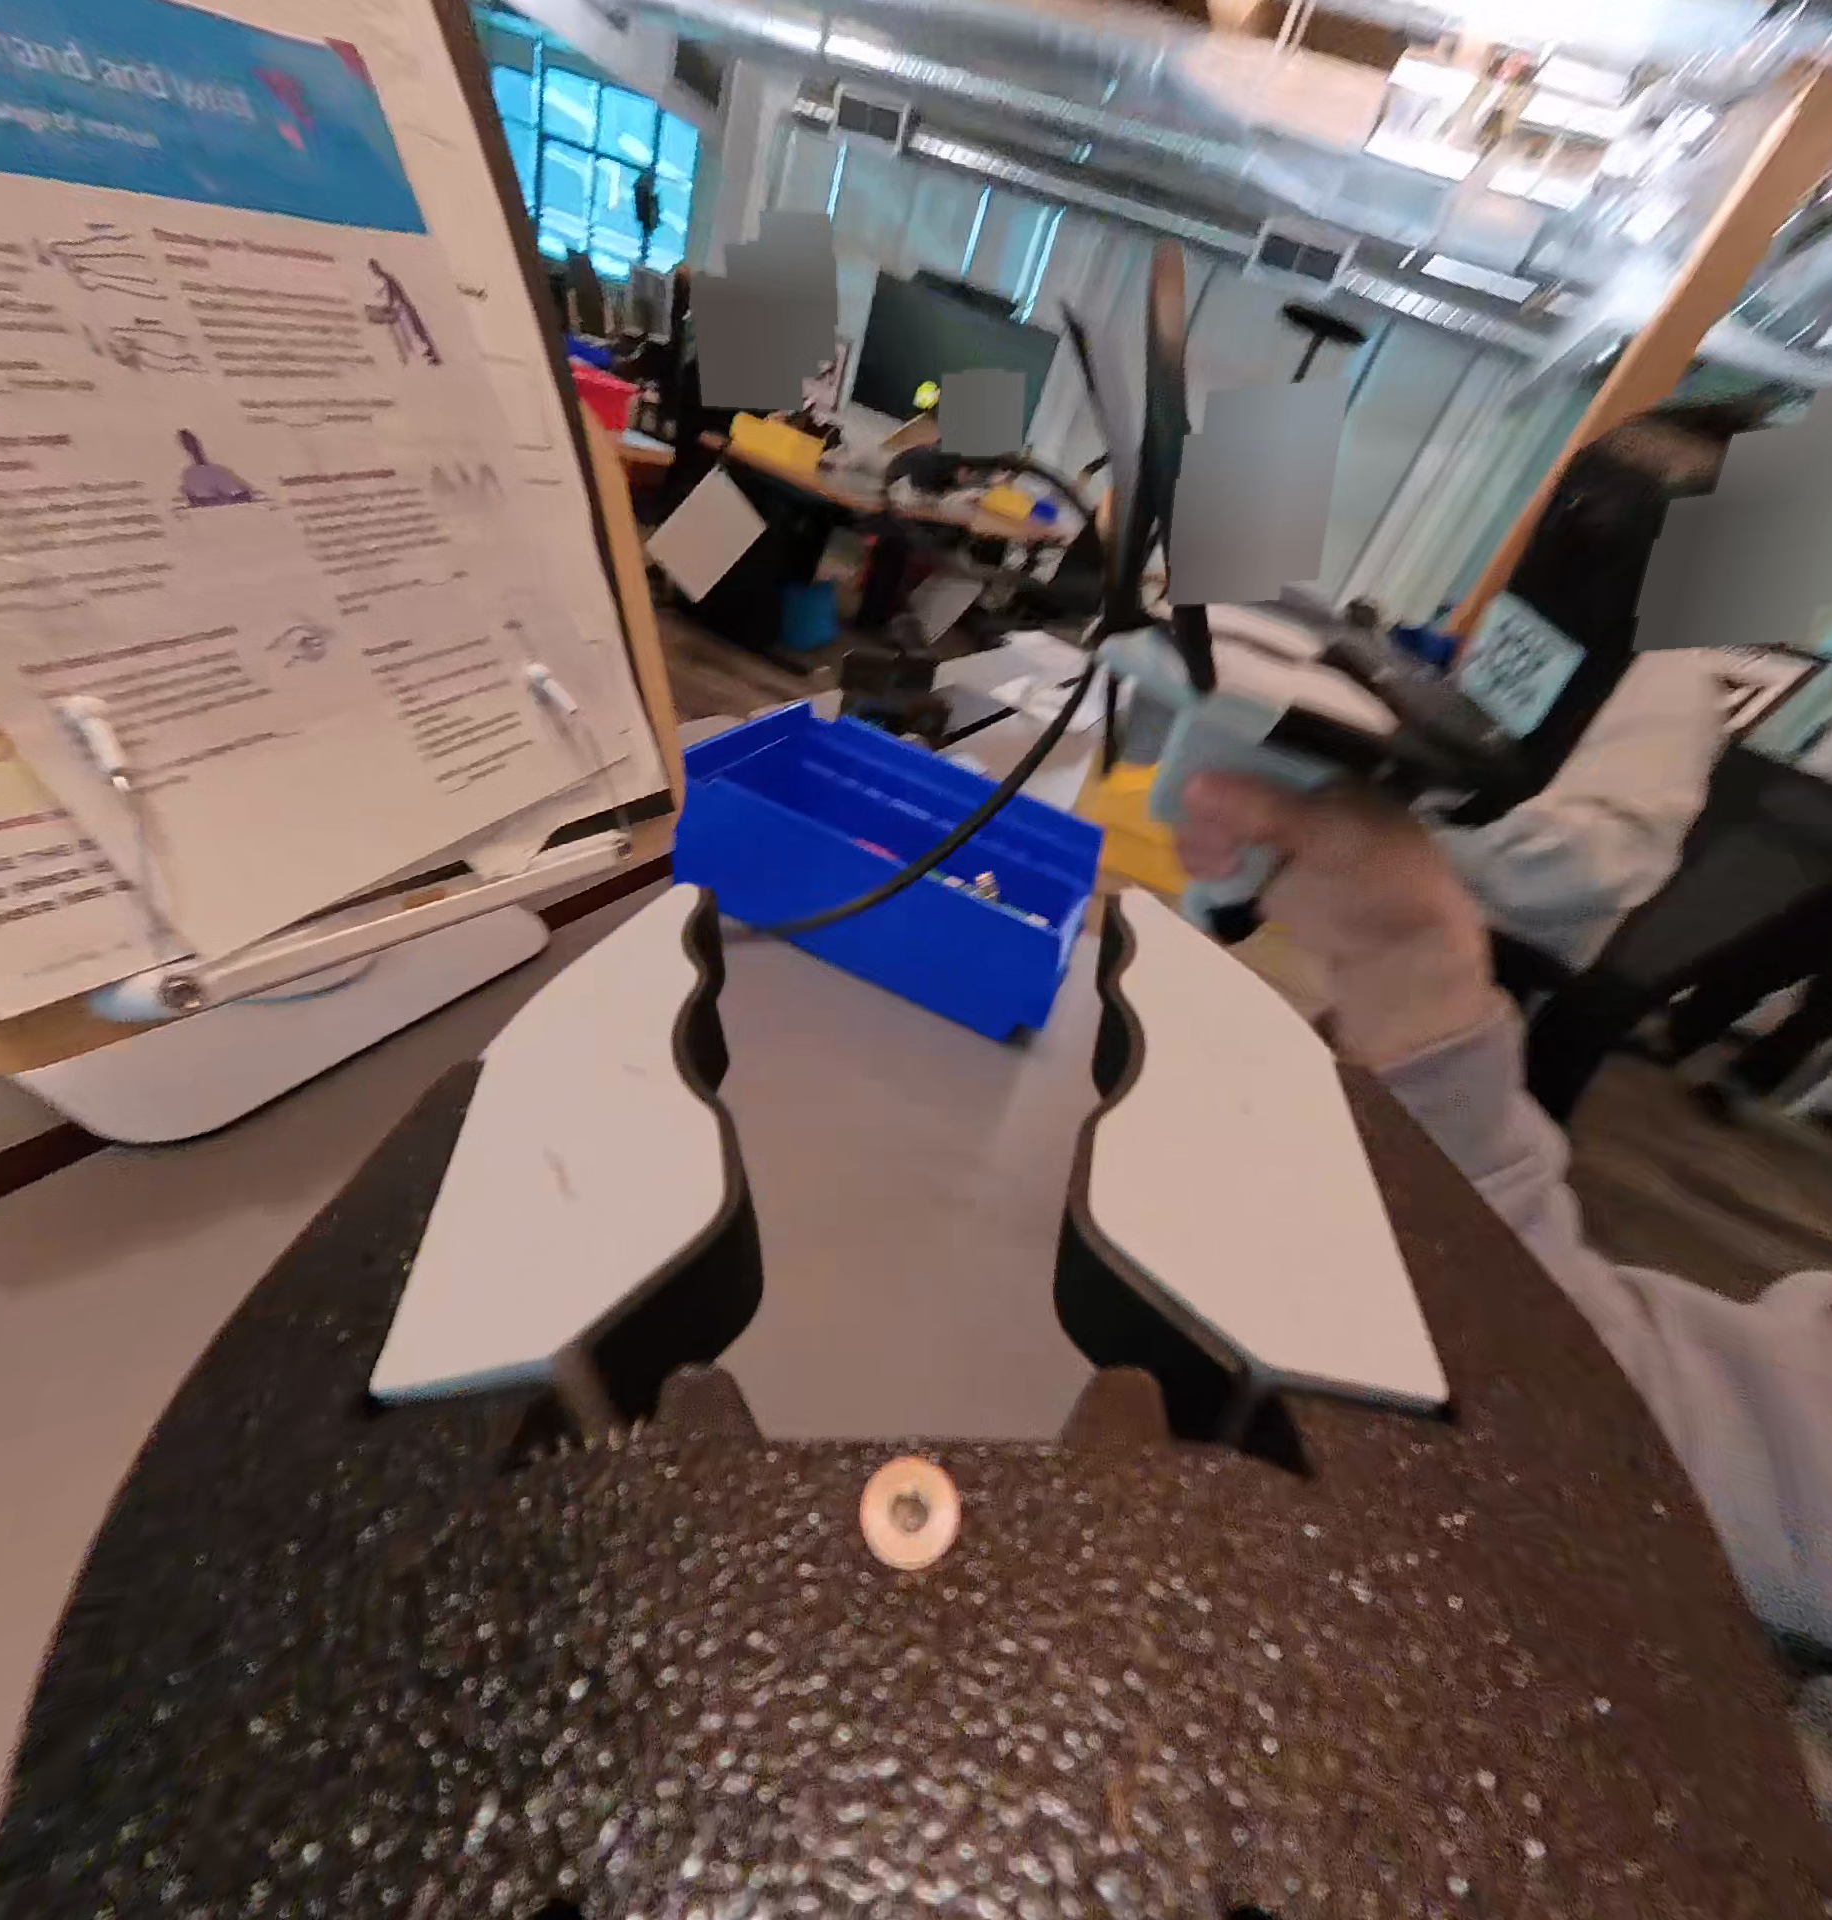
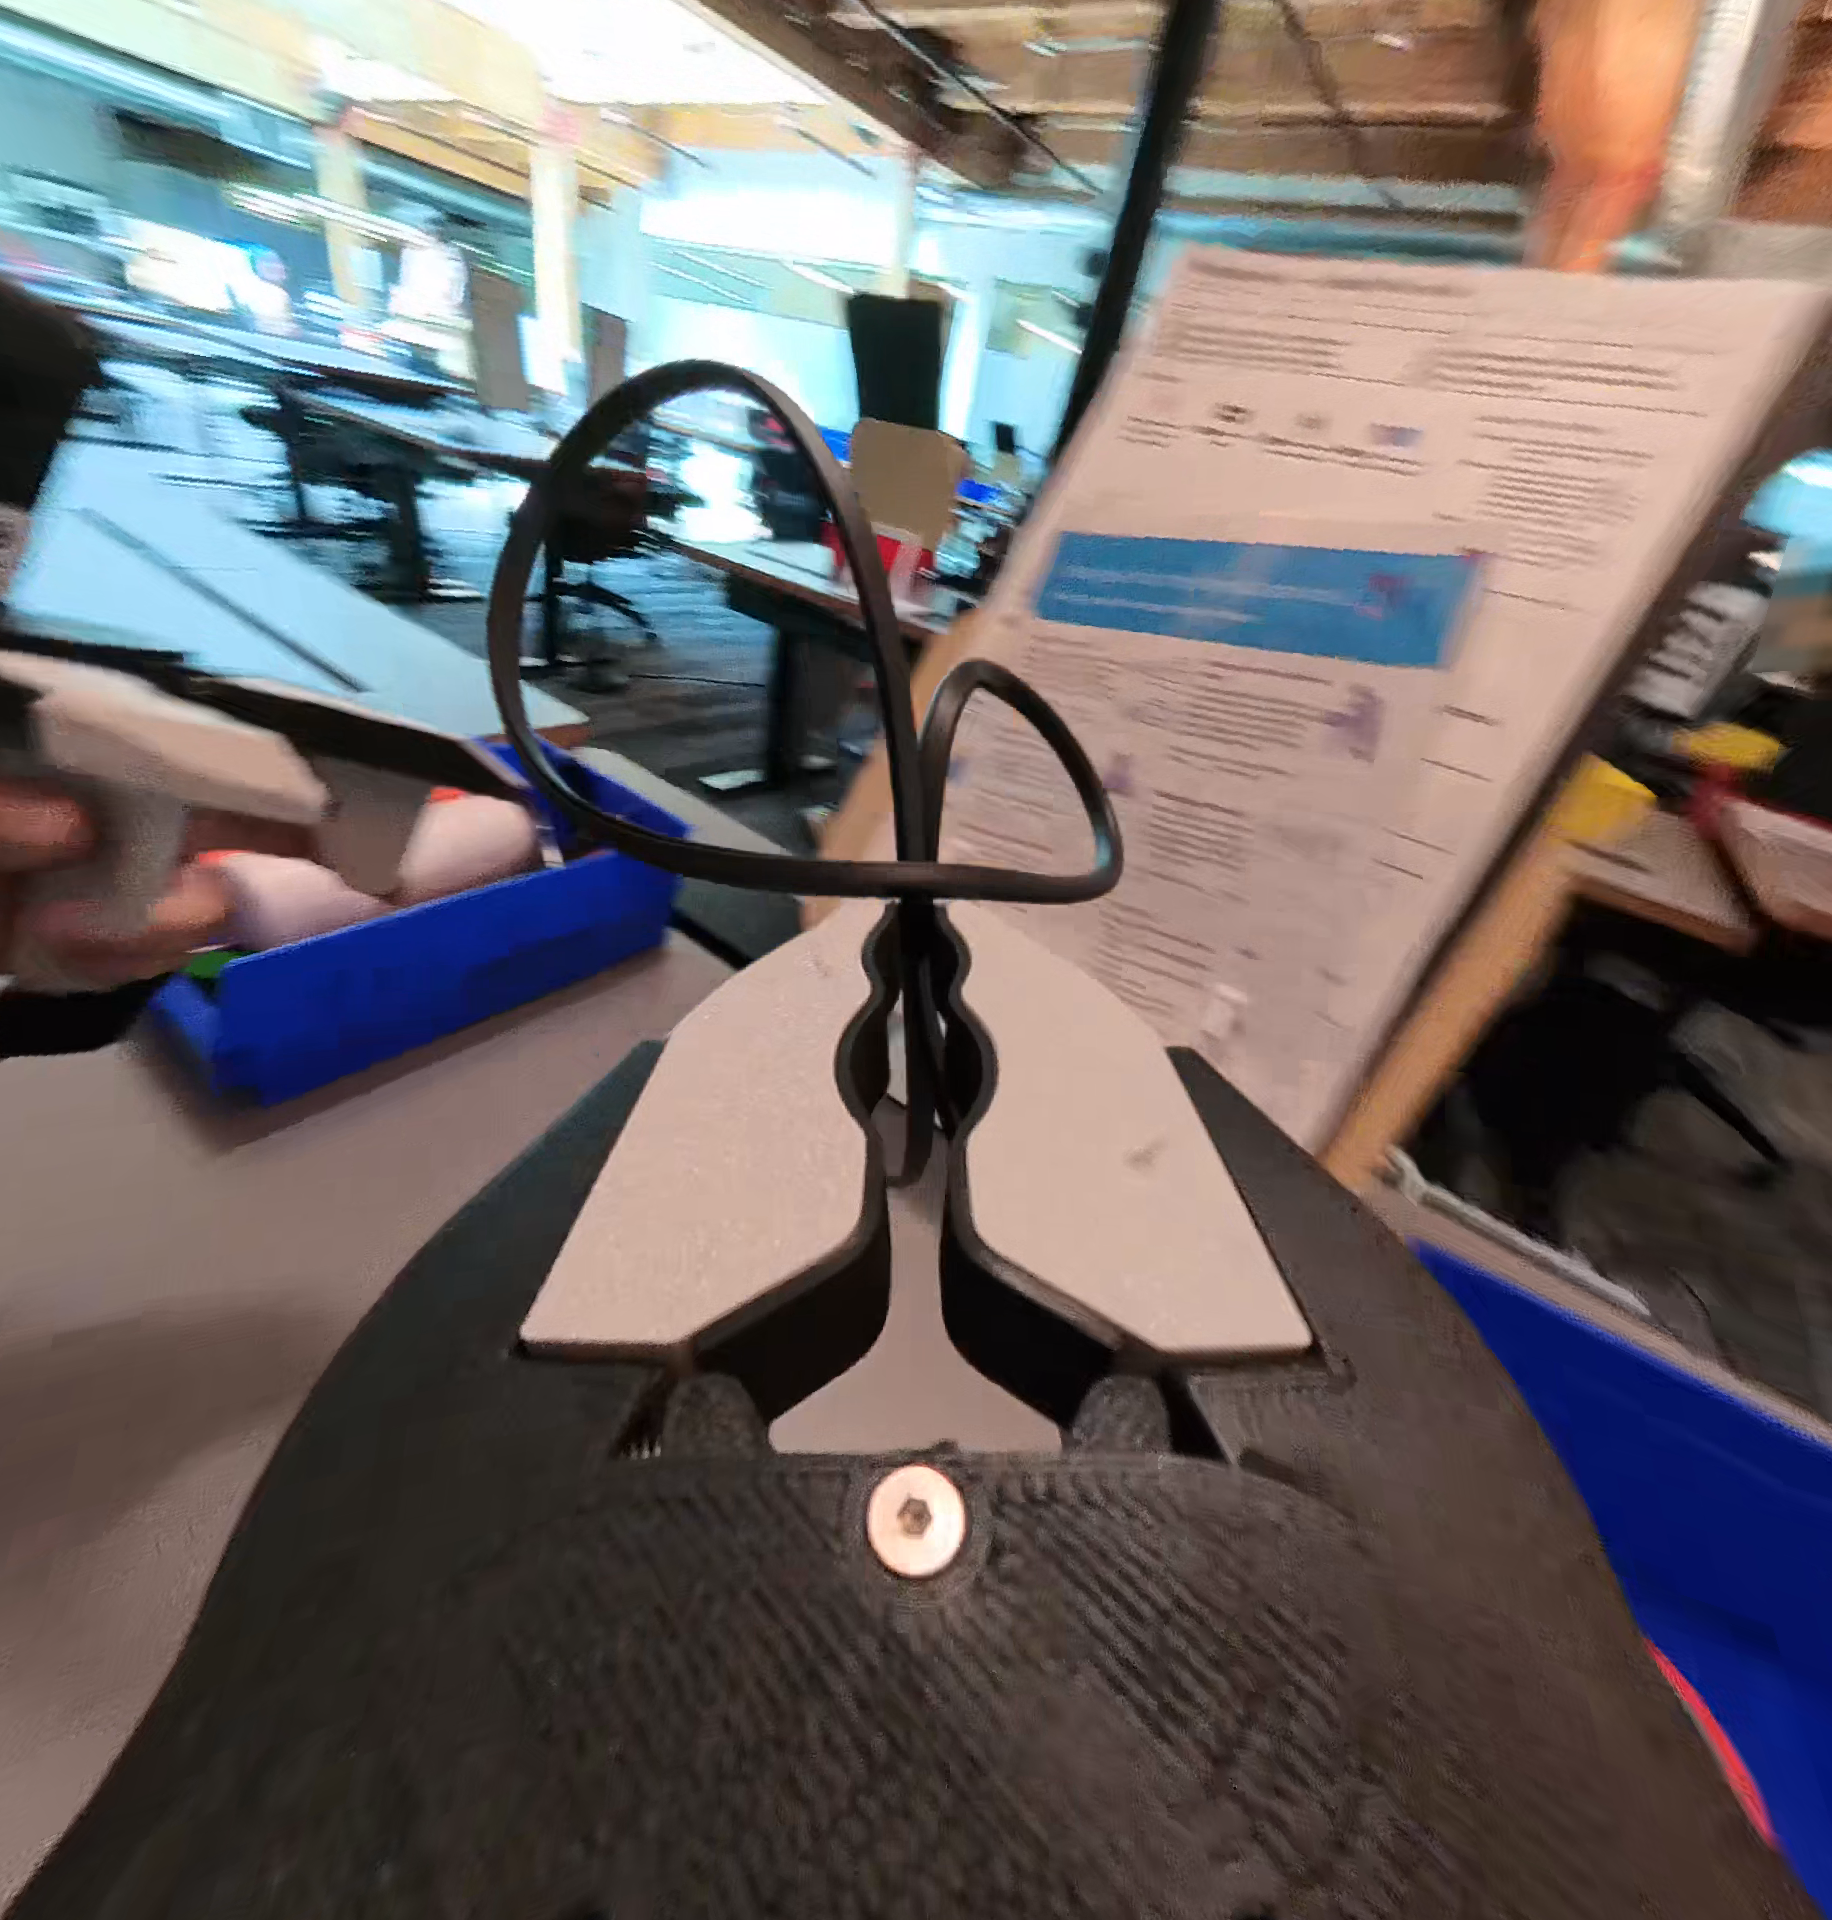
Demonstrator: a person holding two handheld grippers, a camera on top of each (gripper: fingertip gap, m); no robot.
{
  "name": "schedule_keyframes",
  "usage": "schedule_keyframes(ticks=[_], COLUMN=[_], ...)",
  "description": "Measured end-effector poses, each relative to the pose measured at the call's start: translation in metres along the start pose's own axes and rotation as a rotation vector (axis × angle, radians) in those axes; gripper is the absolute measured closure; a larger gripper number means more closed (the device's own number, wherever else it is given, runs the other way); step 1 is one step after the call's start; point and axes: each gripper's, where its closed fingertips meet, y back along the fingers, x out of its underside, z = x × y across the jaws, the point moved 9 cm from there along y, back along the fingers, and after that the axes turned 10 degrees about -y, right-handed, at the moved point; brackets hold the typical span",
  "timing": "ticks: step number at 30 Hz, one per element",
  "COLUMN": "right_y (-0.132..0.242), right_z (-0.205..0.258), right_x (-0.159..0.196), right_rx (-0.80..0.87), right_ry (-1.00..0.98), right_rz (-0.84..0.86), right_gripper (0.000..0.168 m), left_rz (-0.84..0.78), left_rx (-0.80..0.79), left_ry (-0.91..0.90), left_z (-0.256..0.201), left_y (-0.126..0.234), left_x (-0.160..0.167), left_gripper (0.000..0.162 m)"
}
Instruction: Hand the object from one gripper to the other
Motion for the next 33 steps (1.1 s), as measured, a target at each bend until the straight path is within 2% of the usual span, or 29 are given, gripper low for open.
schedule_keyframes(ticks=[1, 5, 10, 17, 20, 22, 25, 29, 33], right_y=[0.013, 0.054, 0.071, 0.06, 0.052, 0.051, 0.049, 0.032, -0.005], right_z=[-0.013, -0.07, -0.134, -0.169, -0.168, -0.161, -0.142, -0.101, -0.051], right_x=[-0.003, 0.002, 0.036, 0.086, 0.096, 0.088, 0.066, 0.038, 0.029], right_rx=[0.078, 0.316, 0.53, 0.579, 0.604, 0.631, 0.588, 0.429, 0.18], right_ry=[-0.015, -0.09, -0.202, -0.34, -0.347, -0.295, -0.204, -0.048, 0.031], right_rz=[0.016, 0.072, 0.179, 0.373, 0.436, 0.437, 0.357, 0.215, 0.095], right_gripper=[0.164, 0.163, 0.163, 0.163, 0.142, 0.125, 0.112, 0.085, 0.077], left_rz=[0.022, 0.068, 0.097, 0.121, 0.139, 0.151, 0.155, 0.166, 0.243], left_rx=[-0.014, 0.006, 0.022, 0.027, 0.024, 0.023, 0.007, -0.052, -0.201], left_ry=[-0.022, -0.041, -0.041, -0.04, -0.06, -0.063, -0.058, -0.056, -0.102], left_z=[-0.001, -0.005, -0.005, -0.005, -0.007, -0.008, -0.006, -0.002, 0.008], left_y=[-0.002, -0.01, -0.016, -0.022, -0.025, -0.027, -0.027, -0.026, -0.015], left_x=[0.001, 0.005, 0.011, 0.015, 0.017, 0.018, 0.019, 0.02, 0.019], left_gripper=[0.094, 0.099, 0.104, 0.109, 0.109, 0.109, 0.108, 0.108, 0.108])
